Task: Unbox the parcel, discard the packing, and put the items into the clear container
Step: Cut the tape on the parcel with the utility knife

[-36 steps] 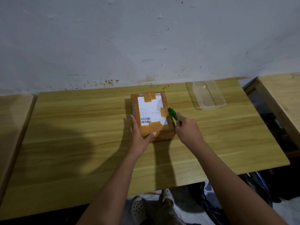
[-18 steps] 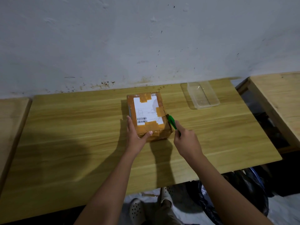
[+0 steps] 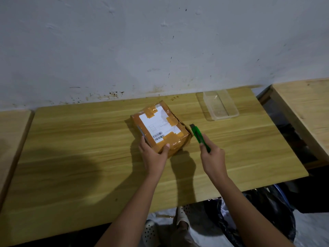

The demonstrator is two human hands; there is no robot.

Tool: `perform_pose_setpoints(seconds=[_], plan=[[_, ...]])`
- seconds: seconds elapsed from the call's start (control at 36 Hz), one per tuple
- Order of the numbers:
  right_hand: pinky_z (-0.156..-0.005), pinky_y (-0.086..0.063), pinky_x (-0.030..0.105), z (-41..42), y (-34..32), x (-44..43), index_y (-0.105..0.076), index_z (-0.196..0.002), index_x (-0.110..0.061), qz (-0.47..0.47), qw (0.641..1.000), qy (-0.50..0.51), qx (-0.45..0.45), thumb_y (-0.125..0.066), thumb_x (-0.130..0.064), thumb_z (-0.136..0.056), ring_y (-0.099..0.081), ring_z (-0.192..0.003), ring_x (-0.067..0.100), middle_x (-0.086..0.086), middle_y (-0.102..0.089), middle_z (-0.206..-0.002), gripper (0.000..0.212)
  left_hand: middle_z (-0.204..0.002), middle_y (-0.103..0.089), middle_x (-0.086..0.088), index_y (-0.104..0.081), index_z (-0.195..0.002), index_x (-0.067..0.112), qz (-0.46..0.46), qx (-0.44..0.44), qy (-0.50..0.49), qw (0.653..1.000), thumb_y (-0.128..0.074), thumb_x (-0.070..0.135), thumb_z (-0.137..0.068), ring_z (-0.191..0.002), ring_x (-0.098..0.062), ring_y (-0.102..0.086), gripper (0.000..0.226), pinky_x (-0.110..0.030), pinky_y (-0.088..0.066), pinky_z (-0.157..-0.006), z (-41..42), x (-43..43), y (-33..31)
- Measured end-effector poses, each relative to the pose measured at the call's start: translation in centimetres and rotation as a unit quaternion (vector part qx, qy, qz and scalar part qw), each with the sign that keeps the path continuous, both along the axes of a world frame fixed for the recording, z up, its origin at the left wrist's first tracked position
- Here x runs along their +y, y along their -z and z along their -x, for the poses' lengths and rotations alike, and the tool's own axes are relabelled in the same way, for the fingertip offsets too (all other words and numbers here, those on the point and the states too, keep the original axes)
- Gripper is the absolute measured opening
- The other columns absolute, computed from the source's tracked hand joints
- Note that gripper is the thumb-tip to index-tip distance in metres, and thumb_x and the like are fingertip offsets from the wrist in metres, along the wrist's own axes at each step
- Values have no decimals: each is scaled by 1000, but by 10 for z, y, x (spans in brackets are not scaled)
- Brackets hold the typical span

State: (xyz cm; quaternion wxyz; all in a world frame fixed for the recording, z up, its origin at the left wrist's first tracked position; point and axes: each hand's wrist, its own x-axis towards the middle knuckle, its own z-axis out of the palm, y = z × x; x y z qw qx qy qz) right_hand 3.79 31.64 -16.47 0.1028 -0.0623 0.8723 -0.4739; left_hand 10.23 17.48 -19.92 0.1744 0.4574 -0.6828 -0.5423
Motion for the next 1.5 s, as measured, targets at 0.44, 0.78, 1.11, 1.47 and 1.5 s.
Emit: perform_pose_setpoints(seconds=[0.44,0.78,1.11,1.47,1.5], plan=[[-44,-34,26,15,13,4,-49,-132,-21,79,994,49,-64,-48,-12,-94,-36,-45,9,-11,-46,-58,39,-154,17,-4,6,-146,22,417,-217,342,814,-22,65,-86,-141,-19,19,79,-32,14,-113,7,-19,18],[-59,-33,17,33,28,11,-50,-132,-20,106,988,65,-87,-48,-13,-94,-36,-64,-3,-19,-40,-72,39,-158,-2,1,-9,-146,28,353,-215,394,821,-44,76,-72,-144,-21,0,96,-40,-6,-116,31,-21,-9],[-59,-34,16,39,33,3,-50,-132,-21,108,989,51,-85,-48,-14,-94,-38,-65,-2,-17,-42,-75,39,-157,12,-2,4,-146,29,383,-242,369,811,-11,82,-71,-143,-21,16,93,-41,6,-117,30,-14,14],[-60,-30,16,57,29,-4,-51,-131,-23,118,988,47,-93,-47,-14,-94,-34,-65,-3,-18,-41,-73,38,-157,8,-2,3,-146,29,367,-253,298,844,-16,79,-74,-145,-20,10,90,-38,2,-117,26,5,14],[-60,-30,15,59,28,-5,-51,-130,-22,114,988,43,-93,-47,-14,-94,-34,-65,-3,-18,-42,-72,38,-157,7,-2,3,-146,29,367,-254,298,844,-16,80,-74,-145,-20,9,90,-38,2,-117,26,5,14]])
